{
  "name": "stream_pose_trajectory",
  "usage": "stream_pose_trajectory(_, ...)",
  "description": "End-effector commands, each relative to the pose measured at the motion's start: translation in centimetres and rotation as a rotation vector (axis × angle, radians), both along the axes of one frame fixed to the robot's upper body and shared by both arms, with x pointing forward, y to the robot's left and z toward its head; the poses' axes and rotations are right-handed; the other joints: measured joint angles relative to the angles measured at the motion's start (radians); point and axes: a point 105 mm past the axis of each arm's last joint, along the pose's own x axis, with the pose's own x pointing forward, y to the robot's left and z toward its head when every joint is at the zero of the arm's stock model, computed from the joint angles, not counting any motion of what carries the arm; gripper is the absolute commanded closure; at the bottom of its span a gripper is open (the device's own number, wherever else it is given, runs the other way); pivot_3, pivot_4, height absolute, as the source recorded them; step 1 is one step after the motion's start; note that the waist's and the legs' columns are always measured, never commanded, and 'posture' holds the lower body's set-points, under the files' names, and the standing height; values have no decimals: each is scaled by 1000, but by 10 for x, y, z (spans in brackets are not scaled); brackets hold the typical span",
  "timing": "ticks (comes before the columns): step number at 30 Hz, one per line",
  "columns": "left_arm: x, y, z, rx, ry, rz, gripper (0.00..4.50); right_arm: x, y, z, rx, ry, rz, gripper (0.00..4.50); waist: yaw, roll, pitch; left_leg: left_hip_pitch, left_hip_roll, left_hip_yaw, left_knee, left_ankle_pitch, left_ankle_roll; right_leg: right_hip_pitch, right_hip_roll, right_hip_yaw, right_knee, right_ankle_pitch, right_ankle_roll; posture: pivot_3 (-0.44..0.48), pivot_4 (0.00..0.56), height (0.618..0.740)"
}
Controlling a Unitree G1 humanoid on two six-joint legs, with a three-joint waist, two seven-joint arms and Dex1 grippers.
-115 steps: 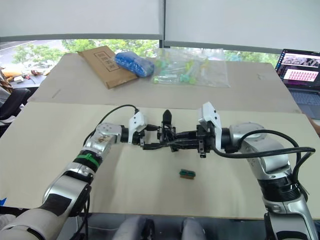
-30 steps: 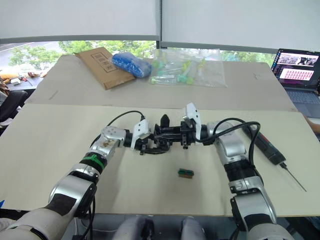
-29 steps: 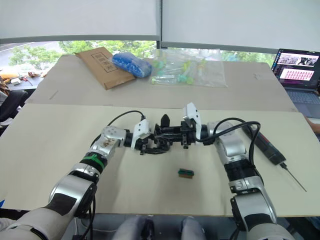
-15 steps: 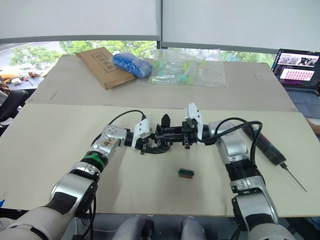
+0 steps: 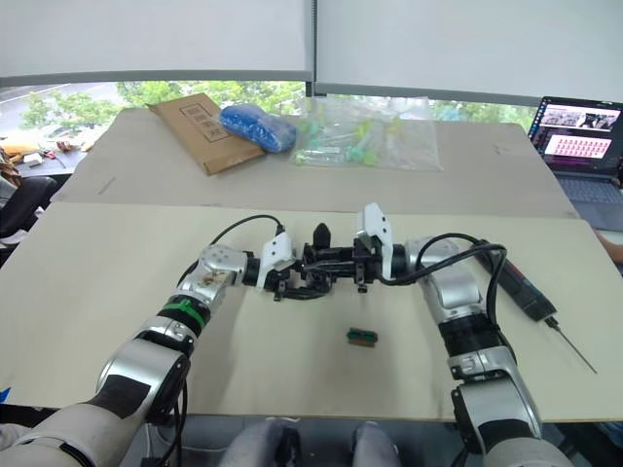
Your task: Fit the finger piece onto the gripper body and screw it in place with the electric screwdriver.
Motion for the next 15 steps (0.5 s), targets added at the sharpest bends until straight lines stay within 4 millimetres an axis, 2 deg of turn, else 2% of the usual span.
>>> stream_pose_trajectory(1,2,-1,2,-14,-11,20,2203,-3,-7,-34,-38,135,-36,4163,0,0,0,1,0,0,0,0,0,0,0,0,0,0,0,0,150,740)
stream_pose_trajectory(9,3,0,3,-16,-15,28,2203,-14,-21,-59,-109,158,-16,4163,4,0,-1,1,0,0,0,0,0,1,-1,1,0,0,0,0,150,740)
stream_pose_trajectory(15,3,2,3,-16,-14,33,2203,-19,-14,-66,-202,225,70,4163,7,0,-1,2,0,0,-1,0,0,1,-1,1,0,0,0,0,150,740)
